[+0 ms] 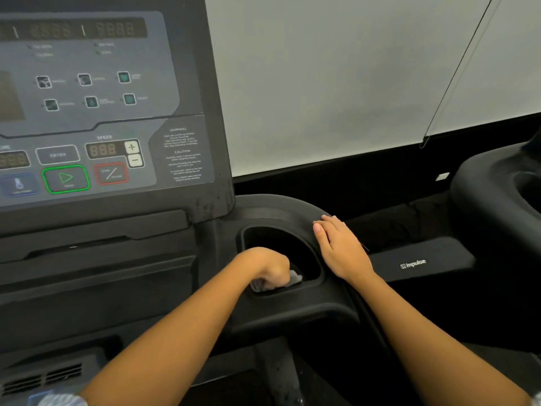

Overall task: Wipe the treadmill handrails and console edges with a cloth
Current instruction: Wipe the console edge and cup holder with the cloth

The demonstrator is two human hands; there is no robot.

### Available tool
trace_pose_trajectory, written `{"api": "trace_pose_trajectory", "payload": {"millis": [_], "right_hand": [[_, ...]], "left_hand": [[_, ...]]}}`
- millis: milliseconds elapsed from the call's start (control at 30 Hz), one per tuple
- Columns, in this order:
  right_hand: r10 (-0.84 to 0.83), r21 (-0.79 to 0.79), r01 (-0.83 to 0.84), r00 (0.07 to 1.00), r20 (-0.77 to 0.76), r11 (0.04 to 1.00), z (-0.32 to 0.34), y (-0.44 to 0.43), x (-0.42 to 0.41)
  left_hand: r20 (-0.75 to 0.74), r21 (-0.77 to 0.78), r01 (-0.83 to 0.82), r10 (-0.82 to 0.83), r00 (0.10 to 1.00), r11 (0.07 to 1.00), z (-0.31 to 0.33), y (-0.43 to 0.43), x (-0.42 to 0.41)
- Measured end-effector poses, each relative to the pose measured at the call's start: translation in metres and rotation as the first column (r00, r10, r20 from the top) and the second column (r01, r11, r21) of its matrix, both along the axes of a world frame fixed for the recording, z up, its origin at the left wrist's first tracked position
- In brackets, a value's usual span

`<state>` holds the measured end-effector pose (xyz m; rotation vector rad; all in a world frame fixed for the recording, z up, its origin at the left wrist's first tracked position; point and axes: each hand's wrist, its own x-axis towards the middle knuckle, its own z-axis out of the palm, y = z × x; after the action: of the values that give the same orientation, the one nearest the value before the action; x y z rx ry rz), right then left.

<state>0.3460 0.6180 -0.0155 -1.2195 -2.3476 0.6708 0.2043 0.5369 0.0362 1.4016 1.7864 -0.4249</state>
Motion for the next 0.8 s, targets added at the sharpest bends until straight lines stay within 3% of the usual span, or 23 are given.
{"api": "trace_pose_trajectory", "payload": {"millis": [267, 333, 533, 667, 800], "right_hand": [[0.012, 0.067, -0.012, 1.000, 0.010, 0.998, 0.000, -0.002, 0.000], [0.009, 0.059, -0.009, 1.000, 0.010, 0.998, 0.000, -0.002, 0.000], [0.020, 0.039, -0.020, 1.000, 0.019, 0.999, -0.001, -0.002, 0.001], [0.039, 0.043, -0.039, 0.999, 0.005, 0.998, -0.003, 0.000, 0.000], [0.042, 0.003, -0.042, 0.999, -0.029, 0.999, -0.006, 0.004, -0.002]], "left_hand": [[0.398, 0.017, -0.279, 0.249, 0.883, 0.960, -0.007, 0.001, 0.017], [0.399, -0.025, -0.273, 0.260, 0.879, 0.962, -0.011, -0.002, 0.014], [0.221, -0.050, -0.243, 0.248, 0.943, 0.969, -0.014, -0.010, 0.002], [0.256, 0.080, -0.296, 0.267, 0.929, 0.952, 0.002, -0.023, -0.007], [0.468, 0.174, -0.474, 0.351, 0.811, 0.863, 0.025, -0.050, -0.015]]}}
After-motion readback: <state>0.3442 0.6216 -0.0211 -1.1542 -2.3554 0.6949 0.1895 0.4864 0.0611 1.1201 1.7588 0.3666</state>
